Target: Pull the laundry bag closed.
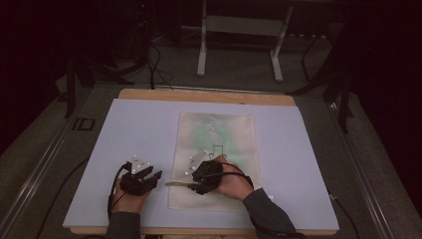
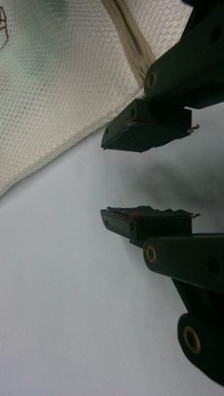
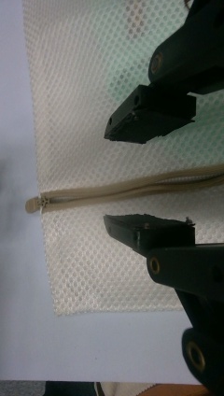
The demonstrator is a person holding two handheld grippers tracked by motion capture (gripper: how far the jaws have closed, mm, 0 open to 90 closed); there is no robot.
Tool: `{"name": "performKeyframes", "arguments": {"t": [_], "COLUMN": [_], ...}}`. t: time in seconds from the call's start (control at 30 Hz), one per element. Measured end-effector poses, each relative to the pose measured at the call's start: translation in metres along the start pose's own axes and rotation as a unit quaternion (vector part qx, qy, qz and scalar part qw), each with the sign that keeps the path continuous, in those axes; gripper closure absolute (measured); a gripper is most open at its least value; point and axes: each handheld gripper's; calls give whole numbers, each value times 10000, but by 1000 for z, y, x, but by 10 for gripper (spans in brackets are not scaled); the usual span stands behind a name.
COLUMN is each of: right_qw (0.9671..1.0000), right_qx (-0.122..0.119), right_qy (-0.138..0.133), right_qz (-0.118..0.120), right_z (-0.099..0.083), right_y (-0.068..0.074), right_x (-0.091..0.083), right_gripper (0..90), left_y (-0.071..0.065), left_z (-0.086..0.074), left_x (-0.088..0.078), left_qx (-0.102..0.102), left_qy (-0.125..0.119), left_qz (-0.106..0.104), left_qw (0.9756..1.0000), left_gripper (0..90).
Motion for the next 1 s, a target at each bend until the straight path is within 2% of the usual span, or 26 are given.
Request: {"name": "performKeyframes", "arguments": {"t": [0.6, 1.0], "right_qw": [9999, 9996], "right_qx": [-118, -118], "right_qy": [15, -72], "right_qz": [121, 252], "right_z": [12, 19], "right_y": [5, 7], "right_x": [13, 21], "right_gripper": [574, 703], "left_y": [1, 1], "left_z": [0, 0], "left_x": [-1, -1], "left_qx": [4, 0], "left_qy": [-20, -16], "left_qz": [-4, -6], "left_qw": [10000, 10000], "left_gripper": [593, 593]}}
Point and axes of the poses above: each handheld gripper's, and its own axes: x roughly forward along the jaws, z roughly out of its top, y roughly to its left, and after that the axes turned 3 degrees about -z, right-handed
